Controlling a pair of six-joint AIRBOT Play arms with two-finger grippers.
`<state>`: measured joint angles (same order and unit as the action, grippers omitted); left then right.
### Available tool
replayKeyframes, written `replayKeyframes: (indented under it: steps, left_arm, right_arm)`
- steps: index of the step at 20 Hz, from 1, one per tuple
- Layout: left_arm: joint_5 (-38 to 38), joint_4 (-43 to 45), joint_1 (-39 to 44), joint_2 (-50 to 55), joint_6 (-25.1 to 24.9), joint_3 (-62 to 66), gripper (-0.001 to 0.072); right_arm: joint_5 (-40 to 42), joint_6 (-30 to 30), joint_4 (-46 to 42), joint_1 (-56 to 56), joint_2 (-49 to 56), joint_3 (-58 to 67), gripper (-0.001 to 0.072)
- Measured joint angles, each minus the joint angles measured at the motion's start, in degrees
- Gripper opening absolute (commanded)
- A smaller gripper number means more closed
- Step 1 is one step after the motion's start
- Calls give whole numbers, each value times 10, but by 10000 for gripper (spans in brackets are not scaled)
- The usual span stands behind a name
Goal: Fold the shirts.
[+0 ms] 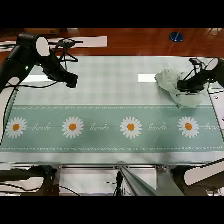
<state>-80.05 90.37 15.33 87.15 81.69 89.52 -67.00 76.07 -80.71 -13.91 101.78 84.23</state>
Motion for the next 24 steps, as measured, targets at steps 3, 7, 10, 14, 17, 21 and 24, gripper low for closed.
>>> replayKeyframes:
  steps: [3,7,10,14,17,21,24]
  left_arm:
    - [-5,-2,0,-3,0,1,678]
    - [-9,-5,0,-20,2,19,677]
    - [-10,-18,0,-42,3,52,677]
    - [-12,-58,0,-86,9,105,677]
    - [-12,-89,0,-131,14,136,677]
    - [-12,-112,0,-203,18,152,677]
    - [-12,-119,0,-254,19,156,677]
  right_arm:
    - [-13,-3,3,10,0,0,17]
    - [2,-19,20,10,-81,16,17]
    - [45,-24,65,10,-167,51,17]
    - [87,-28,153,10,-270,126,17]
    - [112,-28,217,10,-331,178,17]
    - [122,-30,306,10,-384,210,17]
    - [90,-30,365,19,-393,217,17]
